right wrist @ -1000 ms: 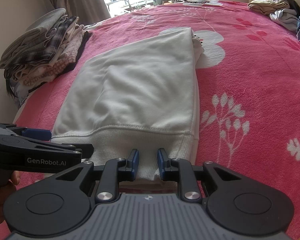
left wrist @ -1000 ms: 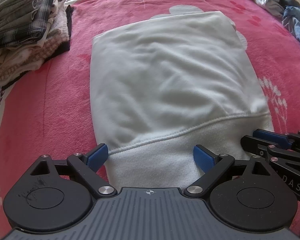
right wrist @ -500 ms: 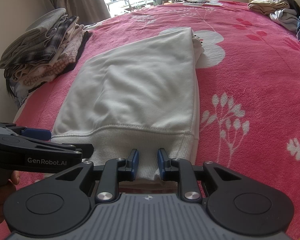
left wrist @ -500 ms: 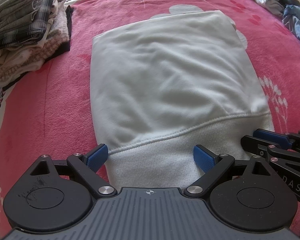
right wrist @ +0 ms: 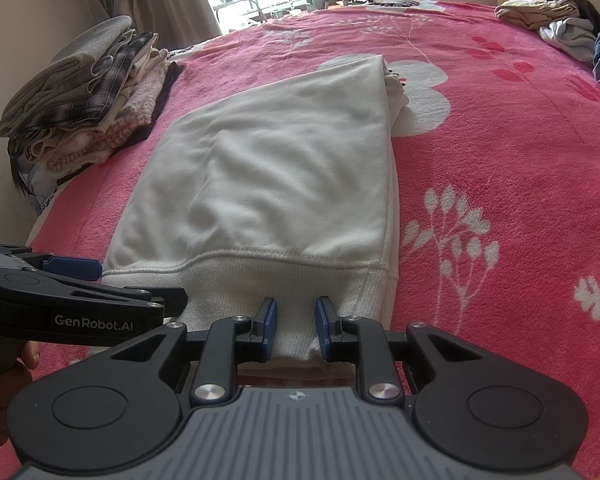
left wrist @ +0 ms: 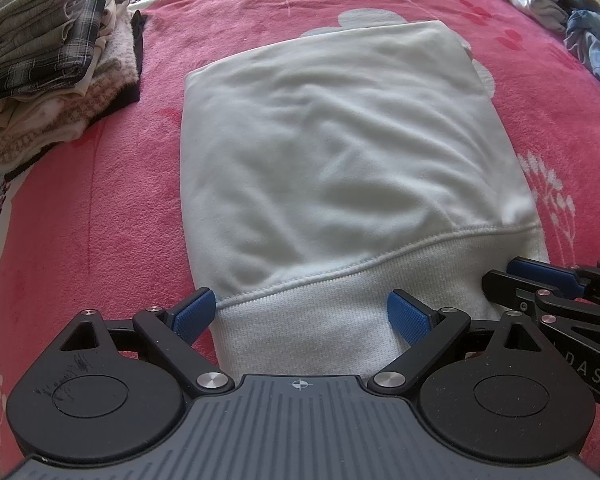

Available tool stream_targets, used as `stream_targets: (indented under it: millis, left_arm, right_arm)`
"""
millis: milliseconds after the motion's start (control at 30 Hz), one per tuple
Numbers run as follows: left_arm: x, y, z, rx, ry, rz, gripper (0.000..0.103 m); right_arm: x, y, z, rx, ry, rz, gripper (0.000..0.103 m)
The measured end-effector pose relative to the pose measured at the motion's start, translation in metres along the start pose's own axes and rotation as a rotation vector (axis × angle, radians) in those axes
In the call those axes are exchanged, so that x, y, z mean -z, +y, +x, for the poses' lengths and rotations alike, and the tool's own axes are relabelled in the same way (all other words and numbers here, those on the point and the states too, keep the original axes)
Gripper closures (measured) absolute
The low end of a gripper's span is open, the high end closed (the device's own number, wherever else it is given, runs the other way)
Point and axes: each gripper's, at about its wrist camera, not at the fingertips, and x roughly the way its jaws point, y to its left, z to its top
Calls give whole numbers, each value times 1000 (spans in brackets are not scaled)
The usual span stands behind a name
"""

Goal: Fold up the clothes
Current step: 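Pinch the sweatshirt hem with both grippers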

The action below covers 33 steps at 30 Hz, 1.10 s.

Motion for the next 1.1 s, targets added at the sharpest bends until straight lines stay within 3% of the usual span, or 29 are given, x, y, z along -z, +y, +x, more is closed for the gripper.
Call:
stream_targets:
  millis: [200,233,333,500,667,867,1100]
  left_arm:
    - [1,4,-3,21,-27,13,9]
    - [1,6,-6,31,-47,19,9]
    - [2,18,-18,64,-137,37,9]
    - [-4,57,-27,108,-260,26,7]
    - [-23,93,2,205,-219,-38,14]
    - [-22,123,33,418,-185,-222,23]
    - [-28,123,59,563,-180,-254,24]
  right_arm:
    - [0,-1,1,-6,0,5,80]
    - [0,-2,1,-13,1,10,80]
    - [-3,-8,-3,-68,5,41,66]
    - [-18,-15,-27,-92,-75,13,60]
    - [-52,-58,-26,-153,-123,114,53]
    - [-80,-122,27,-310,-56,379,51]
    - [-79,-159,87,-492,12,574,42]
